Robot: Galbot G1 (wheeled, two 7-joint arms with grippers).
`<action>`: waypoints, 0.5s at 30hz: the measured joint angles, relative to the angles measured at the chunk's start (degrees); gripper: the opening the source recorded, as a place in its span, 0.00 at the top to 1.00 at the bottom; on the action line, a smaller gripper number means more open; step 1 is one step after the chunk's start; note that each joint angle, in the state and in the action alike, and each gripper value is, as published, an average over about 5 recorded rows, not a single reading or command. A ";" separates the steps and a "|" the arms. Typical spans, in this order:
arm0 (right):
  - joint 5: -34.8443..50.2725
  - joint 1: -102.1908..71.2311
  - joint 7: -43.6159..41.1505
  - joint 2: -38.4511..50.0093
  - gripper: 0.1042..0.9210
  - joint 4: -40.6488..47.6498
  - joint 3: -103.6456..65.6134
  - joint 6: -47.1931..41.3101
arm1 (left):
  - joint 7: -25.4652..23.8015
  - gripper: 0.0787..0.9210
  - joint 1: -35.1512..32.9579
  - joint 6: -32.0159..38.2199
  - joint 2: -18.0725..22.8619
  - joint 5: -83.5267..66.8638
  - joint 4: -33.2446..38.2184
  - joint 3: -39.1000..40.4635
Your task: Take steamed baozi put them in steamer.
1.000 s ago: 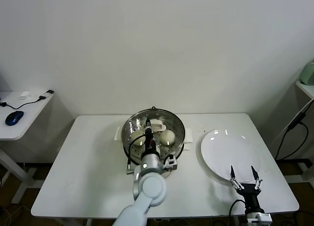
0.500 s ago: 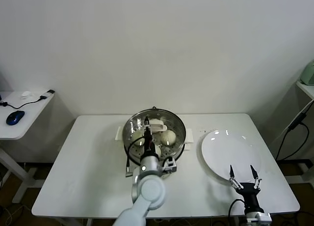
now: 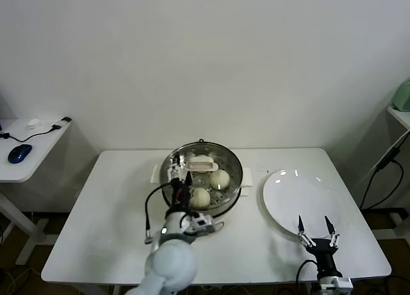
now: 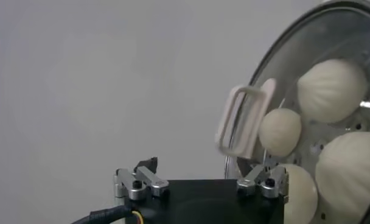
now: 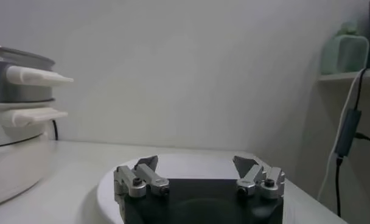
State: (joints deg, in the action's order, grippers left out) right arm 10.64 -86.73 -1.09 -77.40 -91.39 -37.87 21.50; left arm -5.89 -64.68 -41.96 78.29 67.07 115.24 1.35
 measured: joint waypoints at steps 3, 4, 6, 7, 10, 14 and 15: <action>0.18 -0.19 0.01 0.12 0.12 -0.30 0.11 -0.17 | 3.16 0.12 -2.02 2.06 -1.05 -10.20 2.57 -4.25; 0.20 -0.22 -0.01 0.13 0.12 -0.39 0.13 -0.18 | 4.10 0.12 -2.75 3.37 -1.31 -13.94 3.29 -6.08; 0.21 -0.30 -0.10 0.12 0.12 -0.61 0.15 -0.18 | 5.63 0.12 -4.21 6.93 -1.86 -21.51 4.35 -10.20; 0.22 -0.35 -0.15 0.11 0.12 -0.72 0.15 -0.17 | 6.25 0.12 -4.99 9.13 -2.19 -25.37 4.71 -12.46; 0.25 -0.39 -0.27 0.09 0.12 -0.90 0.16 -0.15 | 7.44 0.12 -7.41 16.45 -3.40 -36.93 5.00 -19.38; 0.33 -0.16 -0.21 0.07 0.12 -0.69 0.14 -0.26 | 7.87 0.12 -10.82 25.65 -5.26 -51.45 2.53 -26.46; 0.35 -0.08 -0.16 0.05 0.12 -0.60 0.13 -0.35 | 7.90 0.12 -11.58 27.79 -5.62 -54.59 1.38 -27.71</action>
State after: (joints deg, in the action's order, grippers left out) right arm 10.99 -86.81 -1.25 -77.35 -92.00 -37.74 21.16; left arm 2.01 -76.26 -14.17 72.67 12.48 116.61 -26.36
